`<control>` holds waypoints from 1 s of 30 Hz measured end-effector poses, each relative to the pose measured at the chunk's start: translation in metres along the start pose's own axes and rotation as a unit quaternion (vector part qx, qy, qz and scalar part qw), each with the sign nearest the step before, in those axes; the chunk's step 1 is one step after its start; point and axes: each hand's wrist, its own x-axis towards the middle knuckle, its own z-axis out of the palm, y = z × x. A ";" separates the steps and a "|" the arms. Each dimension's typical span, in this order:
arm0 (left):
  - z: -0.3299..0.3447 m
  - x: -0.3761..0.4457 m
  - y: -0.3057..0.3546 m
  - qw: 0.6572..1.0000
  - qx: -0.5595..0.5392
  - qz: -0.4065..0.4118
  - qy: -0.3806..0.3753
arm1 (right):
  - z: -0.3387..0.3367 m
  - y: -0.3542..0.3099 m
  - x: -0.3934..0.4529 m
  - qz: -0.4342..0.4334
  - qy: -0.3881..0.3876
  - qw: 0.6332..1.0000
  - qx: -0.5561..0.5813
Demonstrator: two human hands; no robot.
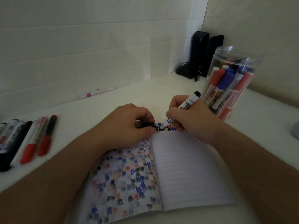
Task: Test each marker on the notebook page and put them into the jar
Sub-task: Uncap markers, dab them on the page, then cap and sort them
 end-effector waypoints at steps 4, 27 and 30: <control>-0.001 0.000 -0.002 0.998 -0.053 -0.024 -0.004 | -0.001 0.004 0.003 0.000 0.012 1.000 -0.001; 0.001 0.000 -0.005 0.995 -0.093 -0.034 -0.012 | -0.025 0.005 0.006 0.041 -0.016 0.994 -0.100; 0.001 0.000 -0.005 0.995 -0.093 -0.037 -0.014 | -0.030 0.006 0.008 0.053 -0.017 0.990 -0.127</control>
